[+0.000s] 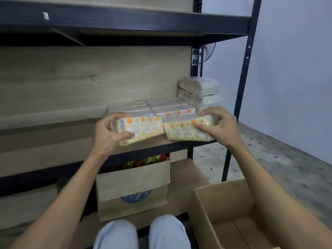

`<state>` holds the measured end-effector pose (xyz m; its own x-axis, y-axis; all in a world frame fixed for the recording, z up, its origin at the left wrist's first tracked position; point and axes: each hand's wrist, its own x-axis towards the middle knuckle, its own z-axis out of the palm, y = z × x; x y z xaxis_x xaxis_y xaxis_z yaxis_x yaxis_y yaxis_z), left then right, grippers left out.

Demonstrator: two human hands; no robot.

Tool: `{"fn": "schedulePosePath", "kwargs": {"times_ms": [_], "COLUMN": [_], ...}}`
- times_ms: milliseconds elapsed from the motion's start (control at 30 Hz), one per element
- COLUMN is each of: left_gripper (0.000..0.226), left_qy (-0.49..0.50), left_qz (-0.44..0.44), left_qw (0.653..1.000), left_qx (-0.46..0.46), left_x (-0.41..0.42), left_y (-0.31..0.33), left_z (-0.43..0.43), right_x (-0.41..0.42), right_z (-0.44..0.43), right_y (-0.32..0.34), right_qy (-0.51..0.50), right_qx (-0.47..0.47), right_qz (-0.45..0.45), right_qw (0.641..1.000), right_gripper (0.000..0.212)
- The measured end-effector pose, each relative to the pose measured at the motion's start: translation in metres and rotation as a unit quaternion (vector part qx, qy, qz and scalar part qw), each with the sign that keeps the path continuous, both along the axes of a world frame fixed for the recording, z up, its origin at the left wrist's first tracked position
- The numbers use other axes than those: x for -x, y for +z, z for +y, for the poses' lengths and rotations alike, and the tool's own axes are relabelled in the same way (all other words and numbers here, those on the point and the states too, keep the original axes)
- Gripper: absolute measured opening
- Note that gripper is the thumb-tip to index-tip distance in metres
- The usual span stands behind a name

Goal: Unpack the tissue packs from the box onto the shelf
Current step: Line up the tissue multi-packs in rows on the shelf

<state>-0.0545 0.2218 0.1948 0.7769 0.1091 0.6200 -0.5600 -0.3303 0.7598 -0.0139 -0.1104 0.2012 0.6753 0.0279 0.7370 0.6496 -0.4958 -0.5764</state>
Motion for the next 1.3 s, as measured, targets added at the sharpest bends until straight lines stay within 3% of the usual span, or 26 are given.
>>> {"fn": "schedulePosePath", "kwargs": {"times_ms": [233,367,667,800,933,1067,1200,1300], "left_gripper": [0.051,0.051,0.069,0.072,0.068,0.061,0.06,0.063], "left_qy": [0.007,0.011,0.057,0.093,0.113,0.164,0.215,0.22], "left_qz": [0.002,0.021,0.083,0.103,0.112,0.125,0.11,0.172], "left_qw": [1.0,0.999,0.984,0.974,0.949,0.93,0.887,0.846], "left_qx": [-0.006,-0.033,-0.151,-0.178,-0.271,-0.306,-0.394,-0.455], "left_x": [-0.013,-0.022,-0.042,-0.043,-0.043,-0.045,-0.056,-0.068], "left_y": [-0.025,-0.03,-0.042,-0.043,-0.034,-0.02,-0.009,-0.01], "left_z": [0.034,0.044,0.066,0.074,0.075,0.064,0.037,0.023], "right_x": [-0.04,-0.054,-0.085,-0.087,-0.085,-0.088,-0.094,-0.099], "right_z": [0.014,0.017,0.015,0.019,0.04,0.078,0.109,0.115], "right_y": [-0.022,-0.031,-0.03,-0.019,-0.011,-0.013,-0.019,-0.026], "right_qy": [0.041,0.052,0.067,0.011,-0.046,-0.103,-0.157,-0.205], "right_qx": [-0.019,0.051,0.076,0.144,0.243,0.292,0.333,0.398], "right_qz": [0.101,0.169,0.233,0.224,0.154,0.084,0.126,0.143], "right_qw": [0.994,0.983,0.967,0.964,0.957,0.947,0.921,0.883], "right_gripper": [0.035,0.043,0.047,0.047,0.046,0.046,0.059,0.062]}}
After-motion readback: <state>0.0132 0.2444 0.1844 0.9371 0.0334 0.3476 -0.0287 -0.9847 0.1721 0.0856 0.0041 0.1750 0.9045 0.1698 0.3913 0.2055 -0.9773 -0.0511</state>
